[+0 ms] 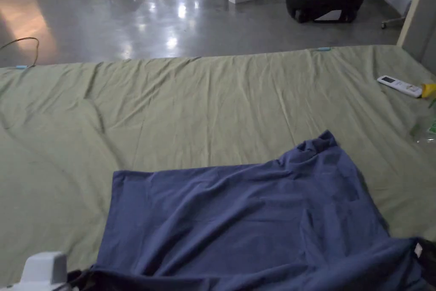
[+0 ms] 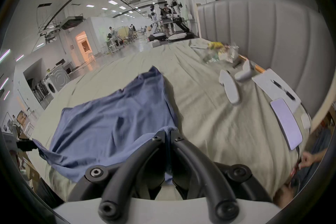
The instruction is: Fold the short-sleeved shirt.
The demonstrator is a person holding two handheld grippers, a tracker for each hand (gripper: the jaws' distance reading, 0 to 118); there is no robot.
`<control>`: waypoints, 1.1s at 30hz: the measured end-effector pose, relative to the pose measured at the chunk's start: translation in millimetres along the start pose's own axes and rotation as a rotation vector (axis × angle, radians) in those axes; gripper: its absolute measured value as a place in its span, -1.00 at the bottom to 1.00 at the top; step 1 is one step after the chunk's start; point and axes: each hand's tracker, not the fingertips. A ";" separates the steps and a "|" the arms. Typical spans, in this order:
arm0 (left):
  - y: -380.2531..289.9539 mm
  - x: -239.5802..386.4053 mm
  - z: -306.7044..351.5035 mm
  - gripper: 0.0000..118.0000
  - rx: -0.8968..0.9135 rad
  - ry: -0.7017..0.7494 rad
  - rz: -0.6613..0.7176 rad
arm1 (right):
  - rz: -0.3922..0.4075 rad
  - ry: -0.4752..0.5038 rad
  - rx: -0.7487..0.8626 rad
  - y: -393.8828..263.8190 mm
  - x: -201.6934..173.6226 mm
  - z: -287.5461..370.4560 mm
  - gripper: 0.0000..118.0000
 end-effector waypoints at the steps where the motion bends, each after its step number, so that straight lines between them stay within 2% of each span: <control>1: 12.8 -4.8 -8.1 -0.94 0.000 -0.002 -0.003 | 0.012 0.007 0.003 15.6 -7.5 -6.7 -0.91; 4: 40.2 -15.2 -34.6 -0.94 -0.004 0.037 -0.053 | 0.054 0.013 0.007 48.9 -20.4 -40.4 -0.91; 8: 63.2 -31.9 -82.5 -0.94 -0.074 0.051 -0.008 | 0.056 0.011 -0.055 73.8 -34.1 -92.2 -0.91; 11: 67.1 -36.3 -109.5 -0.94 -0.105 0.096 -0.007 | 0.098 -0.038 -0.138 72.6 -39.8 -125.2 -0.91; 14: 65.1 -35.4 -125.2 -0.92 -0.061 0.098 0.019 | 0.152 -0.083 -0.142 62.0 -43.6 -140.4 -0.85; 15: 65.1 -34.7 -129.7 -0.79 -0.057 0.106 0.027 | 0.143 -0.089 -0.156 59.6 -43.4 -143.4 -0.65; 16: 64.1 -34.5 -132.5 -0.34 -0.059 0.111 0.031 | 0.142 -0.097 -0.174 57.2 -42.6 -146.1 -0.15; 17: 63.8 -35.2 -132.6 0.09 -0.058 0.107 0.037 | 0.134 -0.096 -0.198 52.9 -37.6 -147.1 0.15; 18: 64.8 -35.6 -128.6 0.38 -0.051 0.095 0.053 | 0.131 -0.092 -0.198 50.4 -35.0 -145.5 0.19; 19: 64.4 -35.1 -122.1 0.45 -0.016 0.062 0.067 | 0.133 -0.084 -0.189 48.3 -31.6 -140.5 0.16; 22: 70.9 -31.8 -87.5 0.45 0.102 0.021 0.033 | 0.119 -0.067 -0.145 49.9 -19.7 -121.8 0.16; 25: 79.3 -18.7 -36.9 0.45 0.254 0.010 -0.056 | 0.119 0.022 0.001 58.1 -22.6 -79.2 0.16; 27: 86.3 -8.9 0.4 0.45 0.371 0.010 -0.096 | 0.124 0.060 0.116 63.9 -31.2 -45.1 0.16; 31: 87.7 22.7 86.8 0.44 0.606 0.011 -0.142 | 0.065 0.185 0.341 65.0 -57.5 27.9 0.16; 33: 78.5 40.5 123.0 0.44 0.714 0.038 -0.202 | 0.095 0.191 0.413 61.0 -74.7 60.6 0.16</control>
